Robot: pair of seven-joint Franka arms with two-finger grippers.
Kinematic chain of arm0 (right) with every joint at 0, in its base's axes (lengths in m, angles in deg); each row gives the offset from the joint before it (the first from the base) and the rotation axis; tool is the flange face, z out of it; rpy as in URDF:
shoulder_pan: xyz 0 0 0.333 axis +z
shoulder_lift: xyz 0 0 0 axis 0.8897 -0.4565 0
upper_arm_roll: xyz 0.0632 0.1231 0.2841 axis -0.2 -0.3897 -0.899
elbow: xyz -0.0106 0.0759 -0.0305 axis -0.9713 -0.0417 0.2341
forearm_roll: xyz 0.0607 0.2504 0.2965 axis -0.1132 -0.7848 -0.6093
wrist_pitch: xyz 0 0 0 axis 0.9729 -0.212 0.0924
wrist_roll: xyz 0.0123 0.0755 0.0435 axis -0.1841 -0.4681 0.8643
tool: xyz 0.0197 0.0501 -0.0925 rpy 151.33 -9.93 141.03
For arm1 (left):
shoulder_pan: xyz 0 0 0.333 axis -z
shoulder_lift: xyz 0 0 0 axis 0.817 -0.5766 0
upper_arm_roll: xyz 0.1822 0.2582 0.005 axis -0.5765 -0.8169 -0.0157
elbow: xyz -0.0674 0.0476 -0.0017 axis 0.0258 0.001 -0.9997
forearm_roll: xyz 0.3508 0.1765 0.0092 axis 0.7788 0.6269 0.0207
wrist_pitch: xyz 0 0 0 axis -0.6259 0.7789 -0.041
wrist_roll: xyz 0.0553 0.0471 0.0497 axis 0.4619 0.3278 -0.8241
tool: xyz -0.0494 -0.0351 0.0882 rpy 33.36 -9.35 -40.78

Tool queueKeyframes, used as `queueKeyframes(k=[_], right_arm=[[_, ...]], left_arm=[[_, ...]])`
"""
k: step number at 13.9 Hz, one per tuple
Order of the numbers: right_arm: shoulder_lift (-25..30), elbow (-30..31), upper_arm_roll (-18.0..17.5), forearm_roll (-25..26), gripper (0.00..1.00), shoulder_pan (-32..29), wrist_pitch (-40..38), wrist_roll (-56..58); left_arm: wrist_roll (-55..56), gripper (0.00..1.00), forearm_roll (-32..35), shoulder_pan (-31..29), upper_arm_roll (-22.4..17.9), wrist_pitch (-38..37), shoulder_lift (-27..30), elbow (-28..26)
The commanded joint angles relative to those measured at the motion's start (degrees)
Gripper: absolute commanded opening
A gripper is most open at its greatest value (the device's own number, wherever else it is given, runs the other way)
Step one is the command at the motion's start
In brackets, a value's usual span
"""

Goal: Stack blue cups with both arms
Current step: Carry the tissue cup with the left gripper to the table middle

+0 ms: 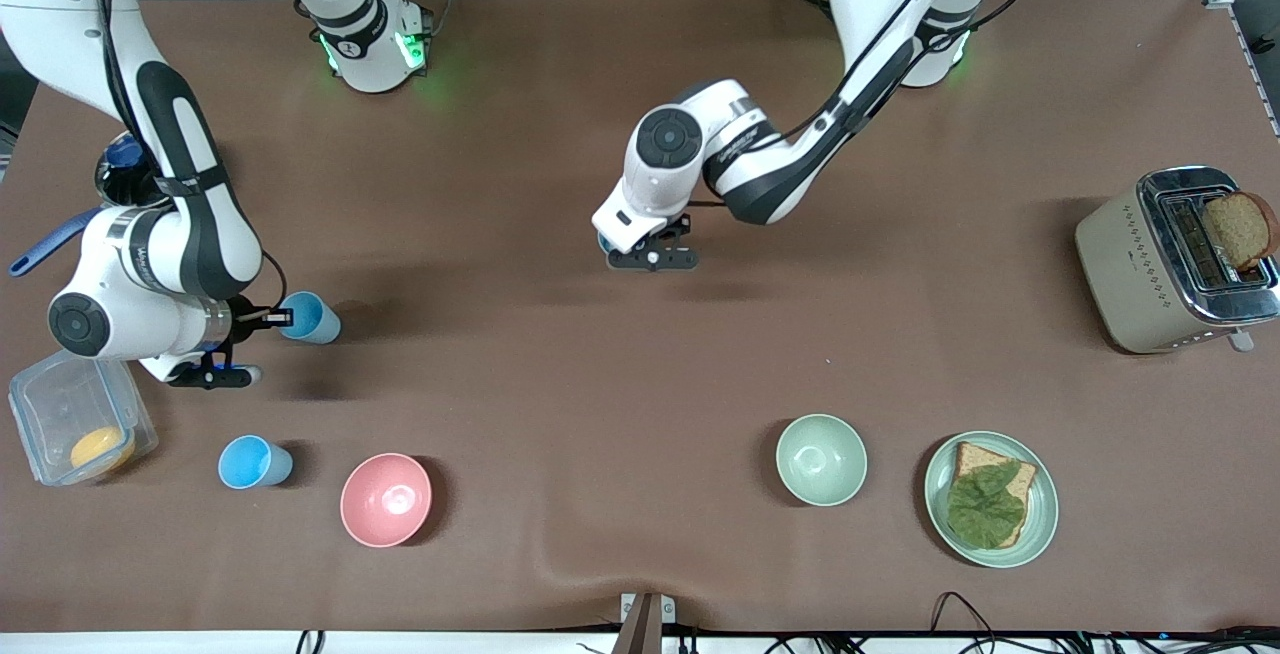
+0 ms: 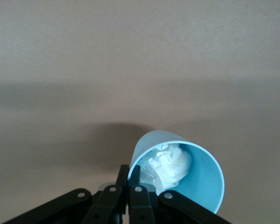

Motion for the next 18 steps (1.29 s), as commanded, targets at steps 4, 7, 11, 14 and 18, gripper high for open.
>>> queueKeyframes(k=[4, 7, 11, 14, 18], right_arm=[[2.2, 0.5, -0.6, -0.6, 0.00, -0.1, -1.4, 0.0], [3.7, -0.2, -0.8, -0.7, 0.00, 0.6, -3.9, -0.7], [3.9, -0.4, -0.8, -1.5, 0.00, 0.9, -4.4, -0.7], [4.0, -0.4, -0.8, -1.6, 0.00, 1.0, -4.7, -0.8], [5.5, -0.5, -0.8, -4.2, 0.00, 4.5, -7.2, -7.0]], left_arm=[[0.2, 0.00, 1.5, 5.6, -5.4, 1.4, -2.1, 2.9], [0.9, 0.74, 1.5, 5.5, -5.8, 1.6, -2.4, 2.9], [0.9, 1.00, 1.5, 4.3, -5.9, 1.2, -0.2, 2.9], [0.9, 1.00, 1.2, 0.6, -5.8, -3.0, 7.2, 2.9], [0.3, 1.00, 1.4, -5.9, -5.8, -11.3, 17.5, 2.9]])
